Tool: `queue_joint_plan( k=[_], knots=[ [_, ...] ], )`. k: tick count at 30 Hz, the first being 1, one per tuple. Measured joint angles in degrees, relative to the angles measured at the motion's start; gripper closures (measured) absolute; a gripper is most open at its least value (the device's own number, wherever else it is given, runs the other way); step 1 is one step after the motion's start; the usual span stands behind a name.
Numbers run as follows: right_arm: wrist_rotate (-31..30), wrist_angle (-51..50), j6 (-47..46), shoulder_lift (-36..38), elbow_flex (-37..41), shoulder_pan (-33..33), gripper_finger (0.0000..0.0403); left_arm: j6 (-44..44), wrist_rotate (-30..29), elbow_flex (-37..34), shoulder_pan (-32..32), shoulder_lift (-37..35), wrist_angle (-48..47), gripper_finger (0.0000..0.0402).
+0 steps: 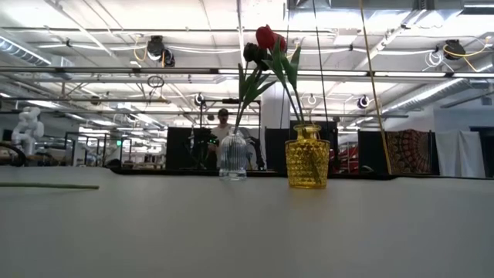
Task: Sort flowers into vase by color
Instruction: Put the pink tulip into the yellow vase
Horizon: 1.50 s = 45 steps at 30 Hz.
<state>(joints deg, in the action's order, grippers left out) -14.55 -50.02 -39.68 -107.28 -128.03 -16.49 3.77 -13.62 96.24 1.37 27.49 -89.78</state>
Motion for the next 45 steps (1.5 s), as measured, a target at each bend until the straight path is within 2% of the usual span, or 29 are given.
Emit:
queue_joint_plan(
  k=[5, 11, 16, 20, 23, 29, 35, 39, 45],
  knots=[
    [4.06, 0.16, 4.02, -2.27, 0.04, 0.18, 0.0307, 5.12, -0.06, -0.06, 0.00, -0.04, 6.34, 0.0333],
    [4.11, -1.60, 11.35, -2.60, 0.04, 1.11, 0.0307, 13.66, 2.15, -0.01, 0.00, 0.82, 13.00, 0.0333],
    [4.09, -6.98, 15.47, -2.17, 0.04, 1.18, 0.0307, 18.50, 10.39, -0.03, 0.91, 6.28, 15.21, 0.0333],
    [4.15, -13.78, 16.80, -2.02, 0.00, 1.14, 0.0307, 18.13, 19.34, -0.07, 3.20, 14.31, 15.23, 0.0334],
    [4.13, -18.15, 16.47, -2.03, 0.00, 1.17, 0.0307, 16.92, 23.06, 0.82, 3.56, 20.54, 15.31, 0.0334],
    [4.09, -20.95, 16.17, -2.03, 0.00, 1.11, 0.0307, 13.28, 23.70, 6.65, 0.73, 30.28, 16.70, 0.0334],
    [3.64, -22.69, 15.81, -2.03, 0.00, 1.11, 0.0307, 12.30, 24.09, 12.11, -6.62, 37.99, 17.89, 0.0334],
    [1.81, -22.59, 14.89, -2.03, 0.00, 1.11, 0.0307, 9.92, 23.44, 12.53, -9.13, 42.16, 13.89, 0.0334],
    [0.90, -21.70, 12.54, -2.03, 0.00, 1.11, 0.0307, 8.79, 22.98, 12.53, -9.33, 48.32, 7.13, 0.0334]
  ],
)
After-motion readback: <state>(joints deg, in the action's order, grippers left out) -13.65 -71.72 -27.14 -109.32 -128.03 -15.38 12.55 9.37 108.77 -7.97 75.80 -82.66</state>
